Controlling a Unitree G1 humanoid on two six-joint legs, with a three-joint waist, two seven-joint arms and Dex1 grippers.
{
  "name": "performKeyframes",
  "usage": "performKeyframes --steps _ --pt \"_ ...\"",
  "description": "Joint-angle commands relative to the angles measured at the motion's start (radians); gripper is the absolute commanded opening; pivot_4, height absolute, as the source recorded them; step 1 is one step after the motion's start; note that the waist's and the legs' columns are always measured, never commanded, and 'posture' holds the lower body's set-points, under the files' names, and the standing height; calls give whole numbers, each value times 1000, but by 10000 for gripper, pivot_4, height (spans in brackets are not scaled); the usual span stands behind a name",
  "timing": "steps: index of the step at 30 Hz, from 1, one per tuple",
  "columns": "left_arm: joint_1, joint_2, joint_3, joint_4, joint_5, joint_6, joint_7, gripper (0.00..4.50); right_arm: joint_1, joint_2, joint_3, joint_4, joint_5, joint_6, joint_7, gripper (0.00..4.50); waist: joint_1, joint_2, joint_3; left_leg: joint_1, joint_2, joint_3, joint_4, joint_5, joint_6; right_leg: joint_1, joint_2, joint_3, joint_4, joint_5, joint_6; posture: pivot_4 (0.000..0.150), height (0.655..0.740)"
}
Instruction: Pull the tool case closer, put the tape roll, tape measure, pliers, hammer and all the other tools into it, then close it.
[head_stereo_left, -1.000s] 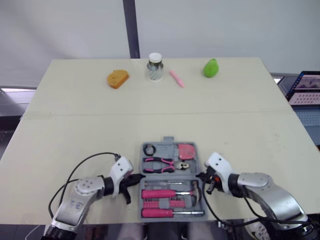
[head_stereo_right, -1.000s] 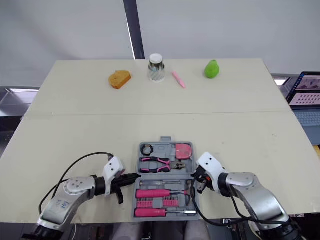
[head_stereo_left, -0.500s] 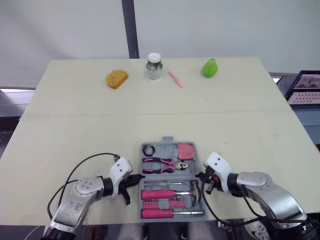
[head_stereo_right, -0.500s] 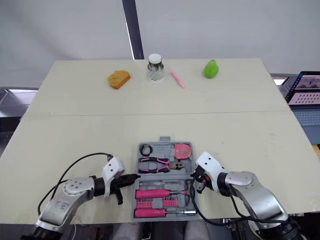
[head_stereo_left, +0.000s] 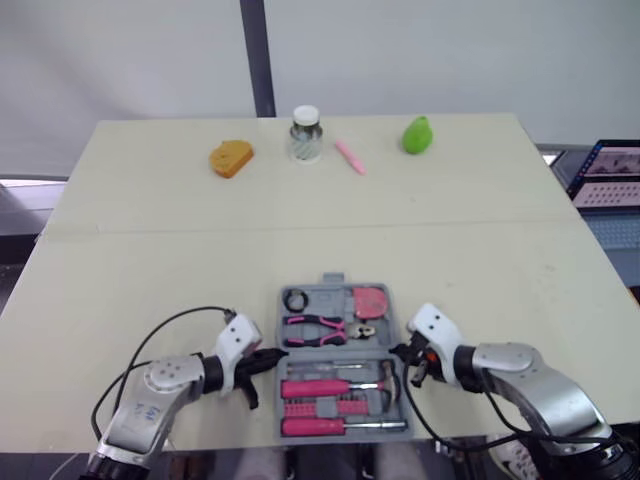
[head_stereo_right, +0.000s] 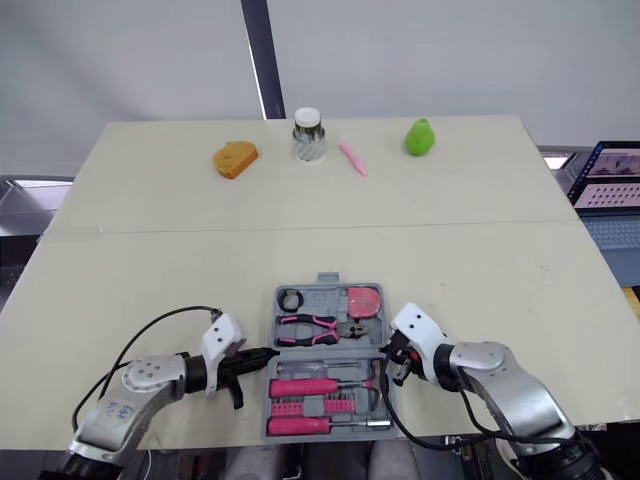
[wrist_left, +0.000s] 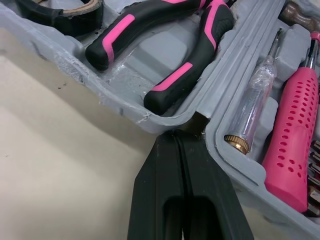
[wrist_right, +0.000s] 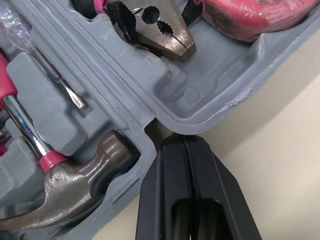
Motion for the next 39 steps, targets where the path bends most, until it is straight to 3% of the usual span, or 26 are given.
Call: performKeyframes --steps 1,4,8,15,19,25,26,28,33,34,35,39 --pt "20 54 94 12 -32 5 -20 0 2 -49 -75 25 20 -44 44 348 -2 0 0 0 0 0 0 0 0 0 0 0 0 0 0 1500 6950" --pt "38 88 149 8 -63 7 -39 0 16 -92 -116 34 36 -67 78 348 -2 0 0 0 0 0 0 0 0 0 0 0 0 0 0 1500 6950" --pt "62 111 221 -96 -231 71 -143 0 17 -126 -198 31 88 -75 118 348 -2 -1 1 0 0 0 0 0 1 0 -1 0 0 0 0 1500 6950" --pt "48 138 142 -266 -319 141 -193 0 -70 -131 -299 105 197 -25 158 348 -2 -1 1 0 0 -1 0 0 0 1 -1 0 -1 0 0 1500 6950" --pt "54 121 67 -313 -310 138 -183 13154 -110 -132 -313 160 229 -8 179 0 -2 -1 1 -1 -1 0 -1 0 1 1 0 0 -1 0 0 1500 6950" --pt "76 138 -33 -294 -219 6 -229 43692 -182 -109 -322 240 294 59 182 0 -2 -1 1 0 -1 0 0 0 1 1 0 0 -1 0 0 1500 6950" --pt "81 142 -46 -281 -197 -28 -238 45000 -191 -104 -323 252 304 72 181 5248 -2 -1 1 0 -1 0 0 0 1 1 0 0 -1 0 0 1500 6950" --pt "90 134 -58 -254 -179 -69 -240 45000 -199 -106 -314 263 305 77 181 12452 -2 -1 1 0 -1 0 0 0 1 1 0 0 -1 0 0 1500 6950" --pt "97 102 -73 -191 -141 -168 -229 45000 -215 -95 -307 273 316 90 174 37813 -1 -1 1 -1 -1 0 0 0 1 1 -1 0 -1 0 0 1500 6950" --pt "99 98 -74 -187 -147 -167 -233 39894 -223 -90 -303 279 315 90 170 43449 -1 -1 1 -1 -1 0 0 0 1 1 -1 0 -1 0 0 1500 6950" --pt "101 97 -76 -185 -150 -166 -239 36180 -231 -86 -301 286 314 91 168 45000 -2 -1 1 -1 -1 0 0 0 1 1 -1 0 -1 0 0 1500 6950" --pt "108 103 -93 -176 -146 -167 -257 17834 -263 -50 -284 315 315 102 158 45000 -3 -1 1 -1 -1 0 0 0 1 1 0 0 0 0 0 1500 6950"
